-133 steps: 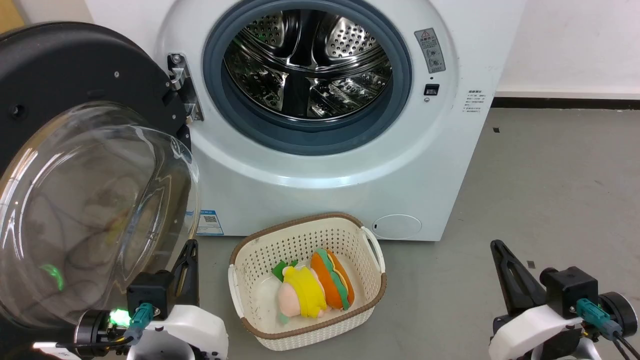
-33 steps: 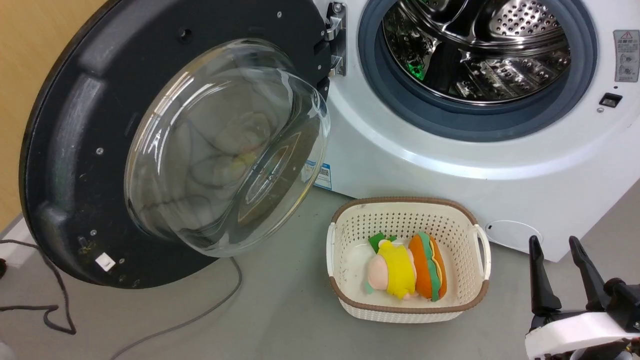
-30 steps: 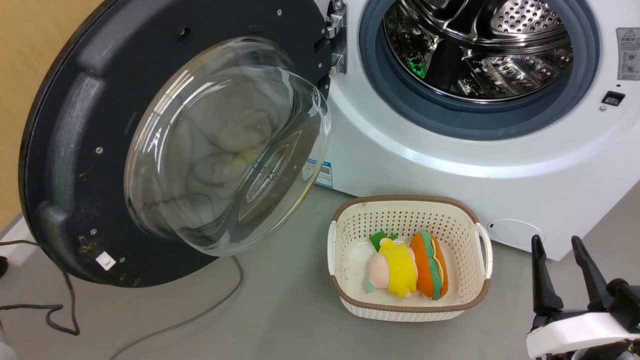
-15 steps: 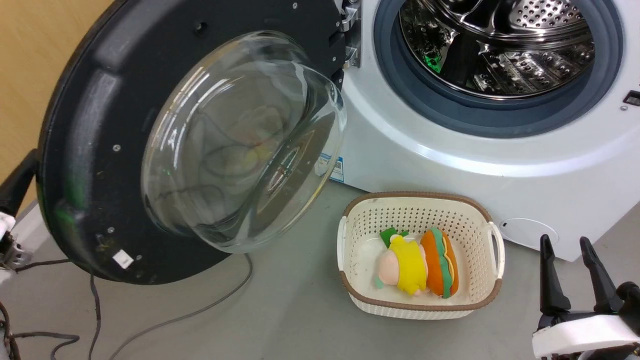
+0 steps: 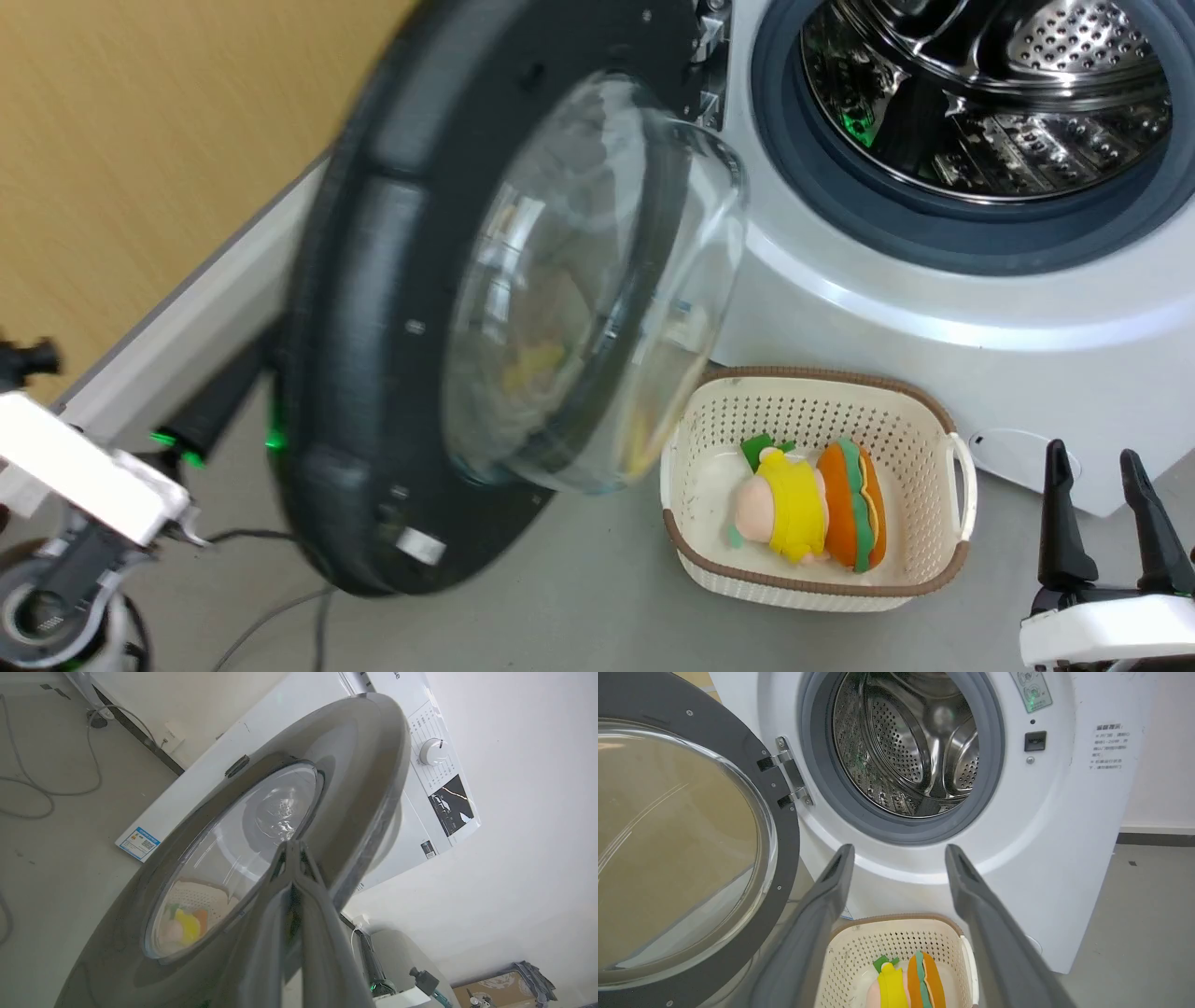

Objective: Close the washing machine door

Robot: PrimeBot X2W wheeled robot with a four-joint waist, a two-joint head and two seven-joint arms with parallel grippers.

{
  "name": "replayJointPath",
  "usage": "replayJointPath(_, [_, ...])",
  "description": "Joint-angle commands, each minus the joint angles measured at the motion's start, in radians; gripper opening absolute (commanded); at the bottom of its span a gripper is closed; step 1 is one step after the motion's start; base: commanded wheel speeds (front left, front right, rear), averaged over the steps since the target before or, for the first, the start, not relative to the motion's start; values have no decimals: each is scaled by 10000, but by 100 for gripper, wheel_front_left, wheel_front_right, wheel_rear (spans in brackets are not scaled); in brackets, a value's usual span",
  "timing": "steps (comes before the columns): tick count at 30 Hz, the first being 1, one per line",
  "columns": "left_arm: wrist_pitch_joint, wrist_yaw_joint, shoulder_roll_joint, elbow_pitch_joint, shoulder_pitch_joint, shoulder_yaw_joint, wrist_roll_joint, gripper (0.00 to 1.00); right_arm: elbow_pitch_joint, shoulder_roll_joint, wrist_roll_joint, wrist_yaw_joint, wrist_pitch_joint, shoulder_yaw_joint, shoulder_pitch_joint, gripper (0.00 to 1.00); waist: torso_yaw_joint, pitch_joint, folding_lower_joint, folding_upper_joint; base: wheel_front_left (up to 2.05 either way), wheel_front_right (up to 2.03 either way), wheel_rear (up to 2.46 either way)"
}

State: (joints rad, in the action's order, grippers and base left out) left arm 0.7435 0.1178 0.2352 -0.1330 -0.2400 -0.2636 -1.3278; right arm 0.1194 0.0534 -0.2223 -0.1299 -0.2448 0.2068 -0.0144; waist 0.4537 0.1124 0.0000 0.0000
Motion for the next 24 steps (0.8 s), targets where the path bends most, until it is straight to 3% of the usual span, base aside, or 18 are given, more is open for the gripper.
replayJointPath(1, [117, 97, -15, -249, 129, 173, -213, 0, 31, -31, -128, -8, -110, 45, -180, 100, 6, -37, 0, 0, 0, 0, 0])
replayJointPath(6, [277, 128, -188, -1456, 601, 1509, -559, 0, 3, -32, -170, -8, -170, 37, -247, 100, -257, -96, 0, 0, 0, 0, 0])
replayJointPath(12, [-439, 128, -209, -2018, 721, 3345, 120, 0, -17, -32, -145, -8, -170, 106, -244, 100, -1025, -118, 0, 0, 0, 0, 0])
replayJointPath(24, [-4853, 128, -173, 3, -797, 7251, 1395, 0, -52, -32, -139, -8, -170, 62, -497, 100, -3472, 244, 0, 0, 0, 0, 0])
